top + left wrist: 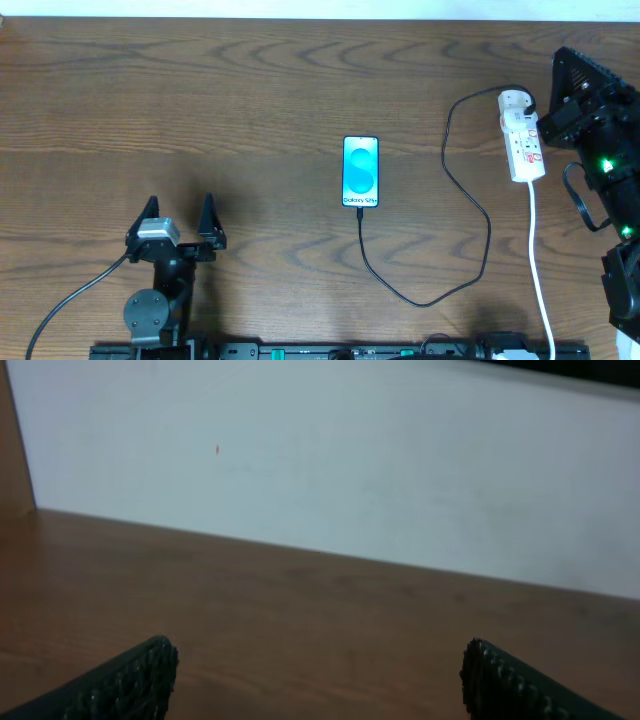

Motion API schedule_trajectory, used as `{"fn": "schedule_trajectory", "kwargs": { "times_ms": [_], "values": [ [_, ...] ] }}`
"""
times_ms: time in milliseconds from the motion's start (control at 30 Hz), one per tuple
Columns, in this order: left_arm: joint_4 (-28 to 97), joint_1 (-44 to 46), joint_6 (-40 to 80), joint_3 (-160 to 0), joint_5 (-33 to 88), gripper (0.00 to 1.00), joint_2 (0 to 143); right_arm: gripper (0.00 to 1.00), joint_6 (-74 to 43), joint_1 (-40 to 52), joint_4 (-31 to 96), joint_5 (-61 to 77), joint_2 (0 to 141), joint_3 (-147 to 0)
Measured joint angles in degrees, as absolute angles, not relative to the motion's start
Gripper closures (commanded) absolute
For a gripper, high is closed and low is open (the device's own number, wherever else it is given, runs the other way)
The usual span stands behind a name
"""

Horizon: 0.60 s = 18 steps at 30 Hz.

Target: Plug charger to phone and switch on socket

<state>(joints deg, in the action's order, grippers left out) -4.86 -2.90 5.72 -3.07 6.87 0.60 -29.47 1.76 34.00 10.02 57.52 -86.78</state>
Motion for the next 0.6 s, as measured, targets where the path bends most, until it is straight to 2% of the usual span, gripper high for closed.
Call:
{"fn": "schedule_trajectory", "kwargs": {
  "times_ms": [600],
  "values": [
    [-4.5,-2.9,5.7,-0.4,6.4,0.1,0.6,0.99,-28.0,1.8,34.0,6.7,53.9,-86.8]
  ]
}}
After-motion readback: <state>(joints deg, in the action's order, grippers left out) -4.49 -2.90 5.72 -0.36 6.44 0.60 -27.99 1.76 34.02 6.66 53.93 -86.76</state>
